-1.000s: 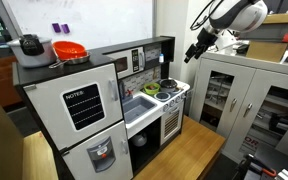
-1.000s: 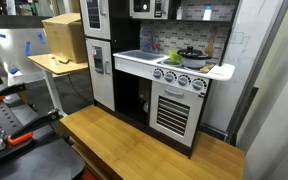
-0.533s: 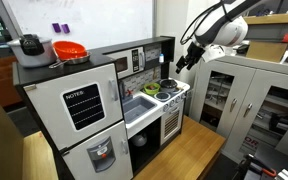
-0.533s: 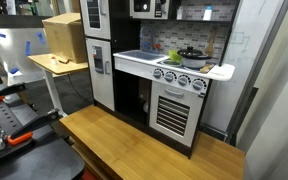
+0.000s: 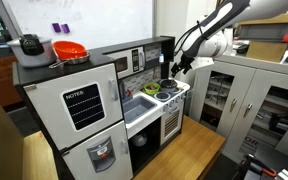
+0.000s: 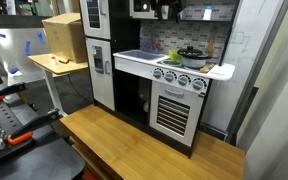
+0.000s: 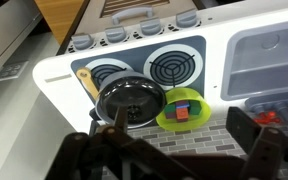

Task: Take off the lid from the pot and put it in the sink

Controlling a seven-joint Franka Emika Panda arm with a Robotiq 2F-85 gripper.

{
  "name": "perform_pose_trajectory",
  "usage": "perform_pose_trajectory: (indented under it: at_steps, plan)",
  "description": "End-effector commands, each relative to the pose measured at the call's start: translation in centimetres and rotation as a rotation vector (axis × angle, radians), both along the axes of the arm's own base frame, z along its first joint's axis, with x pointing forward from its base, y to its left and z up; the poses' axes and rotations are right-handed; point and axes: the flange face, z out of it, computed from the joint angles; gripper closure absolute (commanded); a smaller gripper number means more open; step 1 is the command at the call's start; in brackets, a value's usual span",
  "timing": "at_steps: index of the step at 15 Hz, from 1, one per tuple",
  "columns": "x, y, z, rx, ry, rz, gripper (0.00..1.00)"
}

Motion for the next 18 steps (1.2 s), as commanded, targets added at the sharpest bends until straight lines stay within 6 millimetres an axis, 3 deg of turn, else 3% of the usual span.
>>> perform_pose_trajectory:
  at_steps: [1,6,9,11,15,18]
  plan:
    - [2.1,-2.9,0.0,0.007,-0.016,-0.001,0.0]
    - [4.3,-7.8,-0.6,0.023,-0.003,0.047,0.0]
    - [5.5,-8.9,-1.5,0.042,0.015,0.104,0.0]
    - [6.3,-8.6,-2.3,0.049,0.027,0.139,0.0]
    - [7.7,-6.3,-4.4,0.053,0.058,0.192,0.0]
    - [7.9,-5.7,-4.9,0.025,0.07,0.192,0.0]
